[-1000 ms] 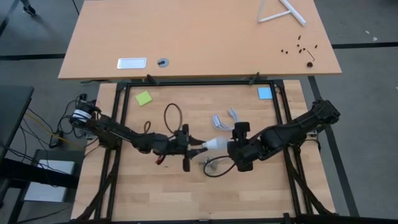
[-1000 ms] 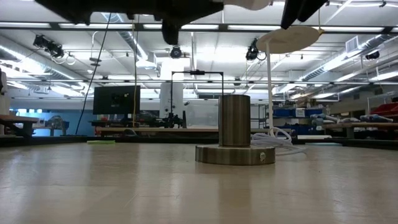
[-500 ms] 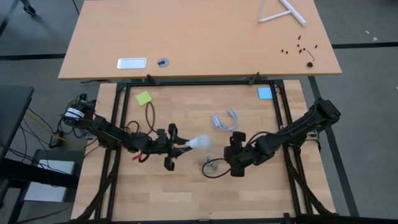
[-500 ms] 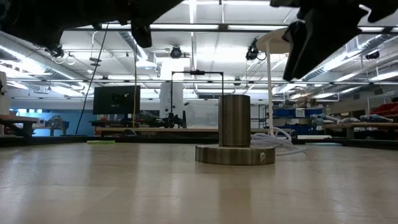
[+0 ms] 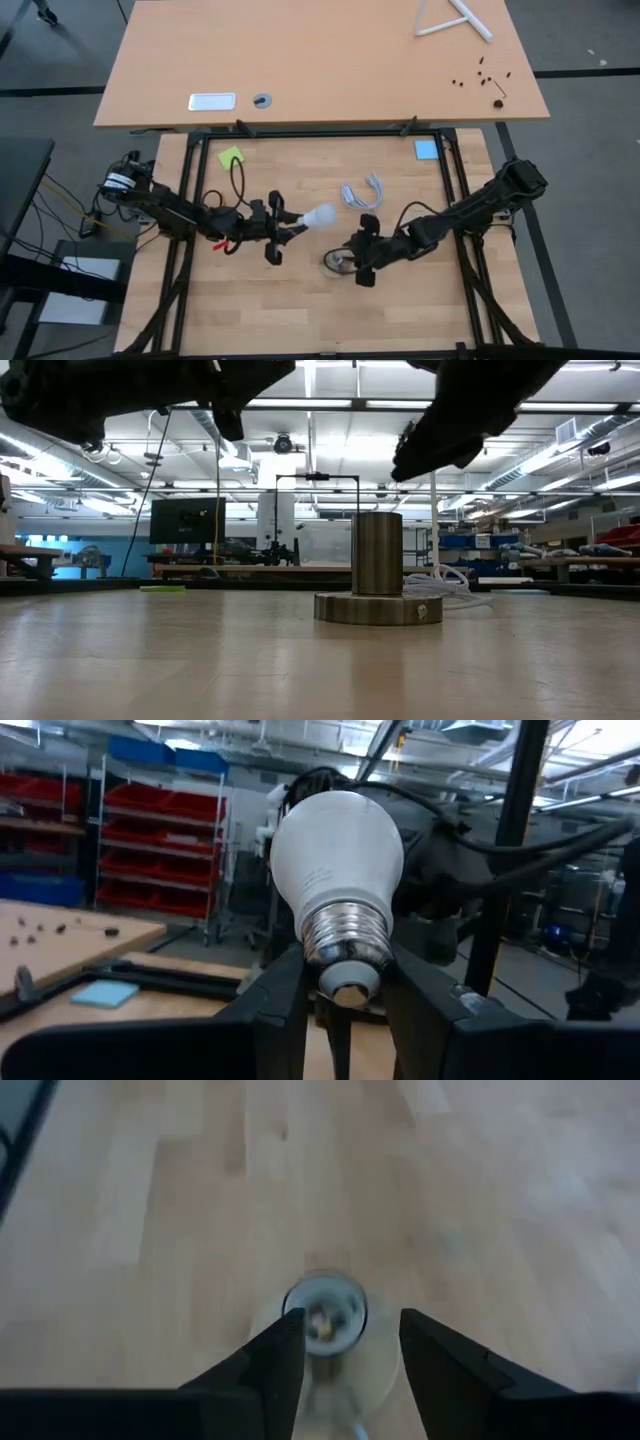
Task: Screw lightbulb
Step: Insert the lightbulb into the lamp
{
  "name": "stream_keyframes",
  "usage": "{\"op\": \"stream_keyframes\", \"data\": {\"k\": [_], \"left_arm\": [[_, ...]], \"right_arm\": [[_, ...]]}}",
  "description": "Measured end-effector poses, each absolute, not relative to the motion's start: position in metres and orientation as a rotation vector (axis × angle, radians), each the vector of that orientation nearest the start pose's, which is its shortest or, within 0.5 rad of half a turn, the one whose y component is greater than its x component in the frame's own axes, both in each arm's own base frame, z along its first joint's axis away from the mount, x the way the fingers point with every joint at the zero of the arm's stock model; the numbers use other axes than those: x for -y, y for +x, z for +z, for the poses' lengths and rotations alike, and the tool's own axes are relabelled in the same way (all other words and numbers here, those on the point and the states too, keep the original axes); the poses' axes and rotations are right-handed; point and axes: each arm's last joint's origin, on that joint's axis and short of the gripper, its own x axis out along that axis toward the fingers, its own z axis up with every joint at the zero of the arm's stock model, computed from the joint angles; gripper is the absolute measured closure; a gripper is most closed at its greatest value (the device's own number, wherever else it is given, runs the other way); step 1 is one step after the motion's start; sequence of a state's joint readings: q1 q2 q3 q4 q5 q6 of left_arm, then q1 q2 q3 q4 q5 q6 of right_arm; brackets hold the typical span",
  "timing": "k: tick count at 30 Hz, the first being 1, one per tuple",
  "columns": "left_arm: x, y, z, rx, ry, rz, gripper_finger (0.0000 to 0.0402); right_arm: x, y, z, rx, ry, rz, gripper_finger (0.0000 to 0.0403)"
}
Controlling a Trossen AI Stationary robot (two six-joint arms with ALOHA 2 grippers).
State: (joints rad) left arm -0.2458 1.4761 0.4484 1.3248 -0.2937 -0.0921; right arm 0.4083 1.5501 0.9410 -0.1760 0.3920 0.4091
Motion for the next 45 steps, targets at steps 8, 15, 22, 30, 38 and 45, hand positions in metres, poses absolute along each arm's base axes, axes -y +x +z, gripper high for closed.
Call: {"op": "stream_keyframes", "data": {"k": [8,15,22,30,38,45], "left_arm": [[0.057,0.258,0.217,0.308,-0.167,-0.017,0.0296],[0.05,0.259,0.217,0.299,-0.064,0.124,0.0296],[0.035,0.255,0.231,0.463,-0.166,0.156,0.0296],[0.04,0.259,0.224,0.38,0.028,0.111,0.0296],[0.048,0.254,0.232,0.48,-0.008,0.011,0.0296],[0.048,0.252,0.235,0.51,-0.093,0.005,0.0296]], "right_arm": [[-0.099,0.304,0.211,-0.634,0.044,-0.168,0.0238],[-0.072,0.313,0.211,-0.663,-0.156,-0.114,0.0239],[-0.052,0.315,0.203,-0.661,0.025,-0.115,0.025],[-0.06,0.318,0.206,-0.614,-0.01,-0.116,0.0252],[-0.09,0.316,0.217,-0.468,0.046,-0.164,0.0236],[-0.129,0.306,0.234,-0.264,0.012,-0.281,0.0208]]}}
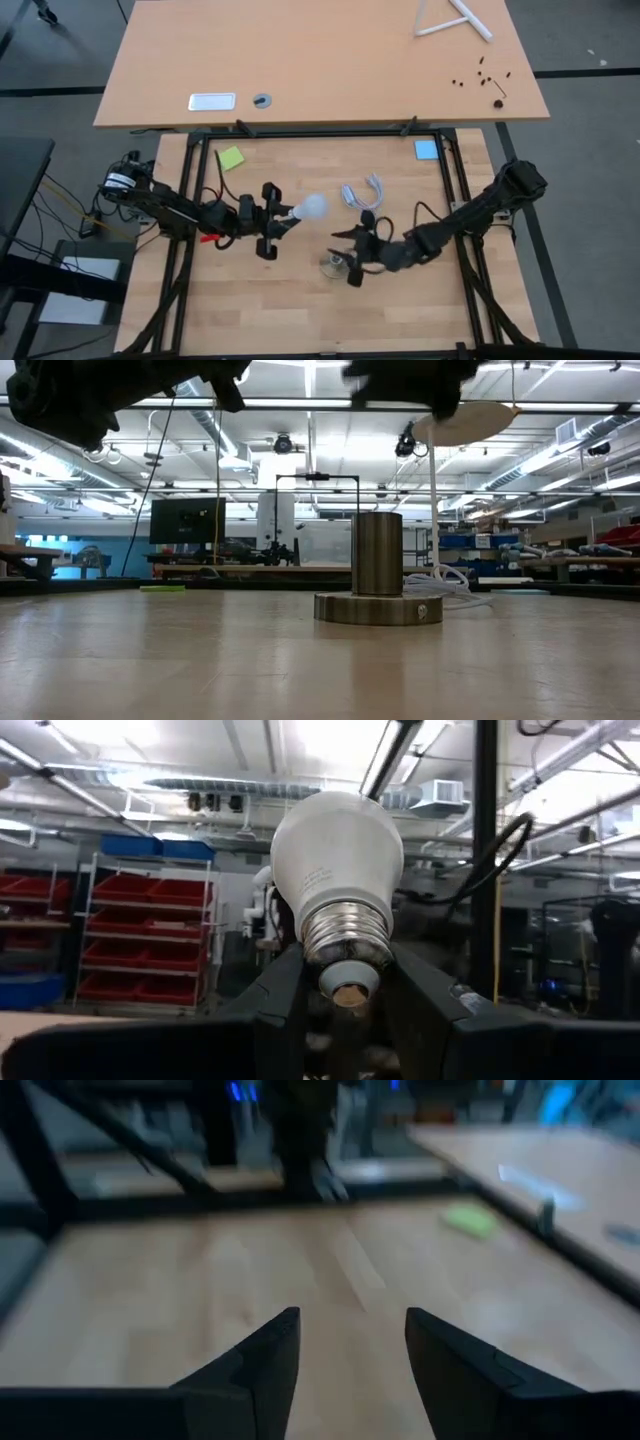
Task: Screw lightbulb
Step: Insert the lightbulb into the lamp
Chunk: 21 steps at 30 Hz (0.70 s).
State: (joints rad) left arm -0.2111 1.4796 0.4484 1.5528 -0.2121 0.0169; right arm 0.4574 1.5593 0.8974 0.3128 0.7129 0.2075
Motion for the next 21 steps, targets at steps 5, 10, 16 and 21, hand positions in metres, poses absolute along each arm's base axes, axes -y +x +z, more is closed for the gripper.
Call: {"op": "stream_keyframes", "data": {"k": [5,10,16,21], "left_arm": [[0.046,0.252,0.236,0.517,-0.119,-0.003,0.0296],[0.048,0.256,0.243,0.549,-0.119,-0.039,0.0296],[0.05,0.263,0.261,0.616,-0.085,-0.056,0.0296],[0.053,0.268,0.276,0.67,-0.064,-0.077,0.0296]], "right_arm": [[-0.142,0.305,0.258,-0.045,0.036,-0.242,0.0185],[-0.133,0.311,0.278,0.148,0.103,-0.195,0.0161],[-0.107,0.321,0.286,0.243,0.173,-0.173,0.0127],[-0.089,0.325,0.297,0.357,0.148,-0.076,0.0117]]}}
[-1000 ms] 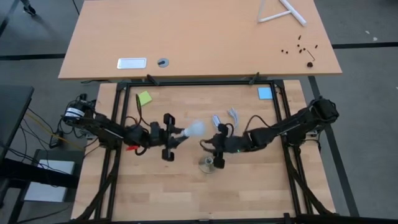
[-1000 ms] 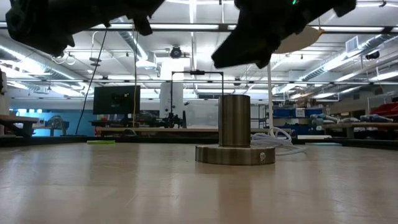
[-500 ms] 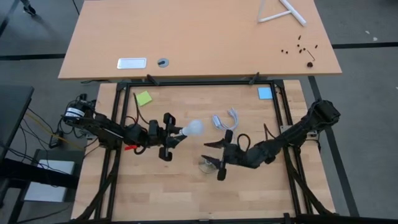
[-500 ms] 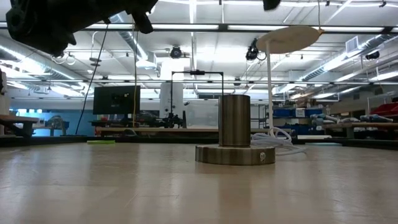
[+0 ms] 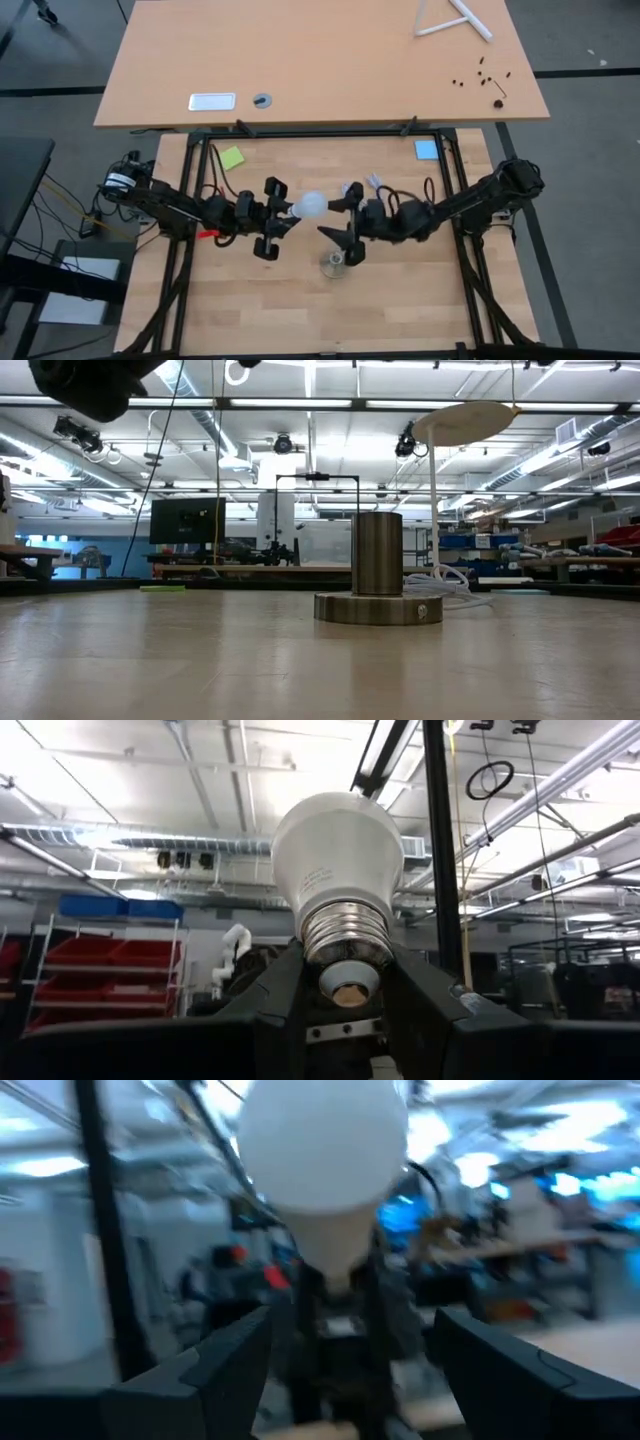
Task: Screw lightbulb
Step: Insert the lightbulb into the lamp
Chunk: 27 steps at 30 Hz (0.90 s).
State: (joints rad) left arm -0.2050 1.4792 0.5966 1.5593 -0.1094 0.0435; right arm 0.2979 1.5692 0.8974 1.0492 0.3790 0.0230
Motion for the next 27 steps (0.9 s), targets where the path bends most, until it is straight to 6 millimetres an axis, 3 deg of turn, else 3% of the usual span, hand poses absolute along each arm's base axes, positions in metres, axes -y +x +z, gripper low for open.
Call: {"op": "stream_keyframes", "data": {"k": [13,20,27], "left_arm": [[0.053,0.269,0.278,0.672,-0.042,-0.093,0.0296],[0.054,0.271,0.275,0.644,-0.049,-0.093,0.0296],[0.054,0.273,0.273,0.605,-0.045,-0.087,0.0296]], "right_arm": [[-0.069,0.326,0.309,0.498,0.071,0.04,0.0118],[-0.069,0.326,0.312,0.516,0.073,0.083,0.011],[-0.071,0.334,0.327,0.492,0.075,0.122,0.0111]]}}
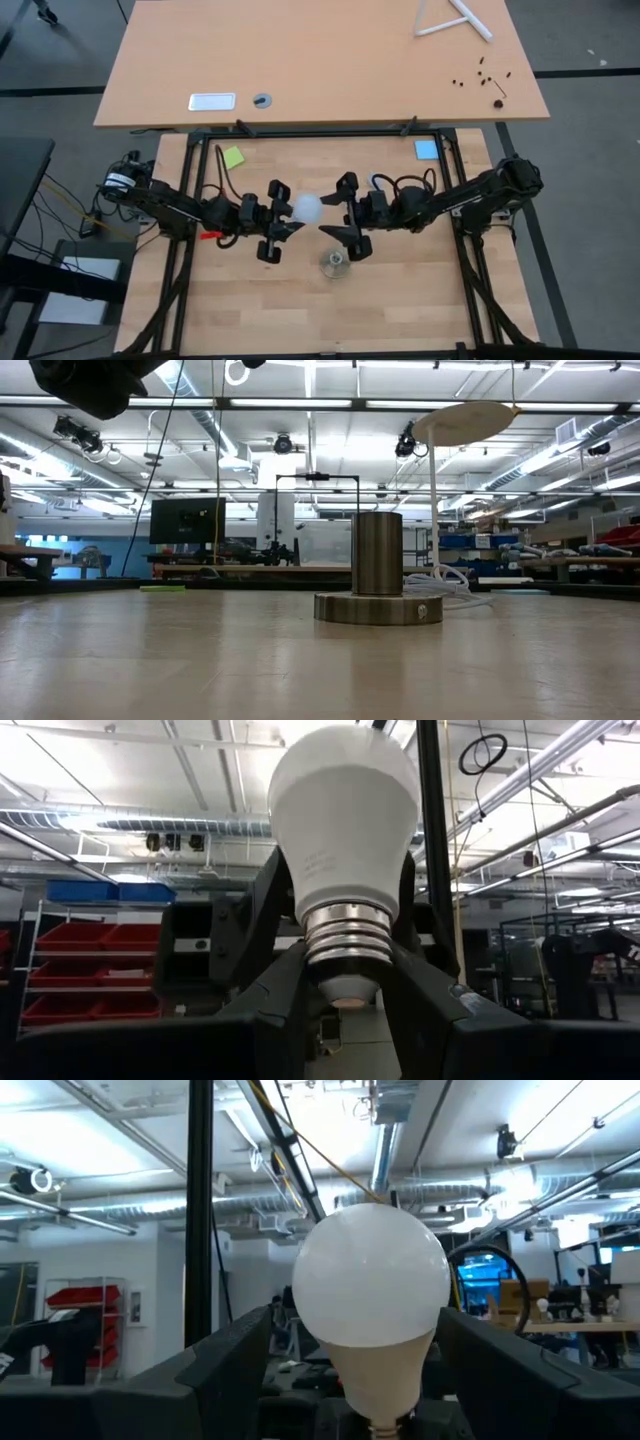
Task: Screw lightbulb
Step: Insert the lightbulb into the lamp
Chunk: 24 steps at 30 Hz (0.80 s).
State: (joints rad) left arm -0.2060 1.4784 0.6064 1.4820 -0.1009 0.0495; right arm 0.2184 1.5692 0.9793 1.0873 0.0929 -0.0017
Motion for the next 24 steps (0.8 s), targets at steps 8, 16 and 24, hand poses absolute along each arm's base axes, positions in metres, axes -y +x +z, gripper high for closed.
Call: {"op": "stream_keyframes", "data": {"k": [8,16,24], "left_arm": [[0.0554,0.2731,0.2722,0.599,-0.049,-0.086,0.0296],[0.0574,0.2729,0.2719,0.596,-0.048,-0.091,0.0296],[0.0574,0.2716,0.2736,0.619,-0.048,-0.097,0.0296]], "right_arm": [[-0.0691,0.3431,0.3289,0.38,0.061,0.115,0.0107],[-0.0684,0.3428,0.3304,0.393,0.065,0.088,0.0104],[-0.0723,0.3415,0.331,0.399,-0.024,0.024,0.011]]}}
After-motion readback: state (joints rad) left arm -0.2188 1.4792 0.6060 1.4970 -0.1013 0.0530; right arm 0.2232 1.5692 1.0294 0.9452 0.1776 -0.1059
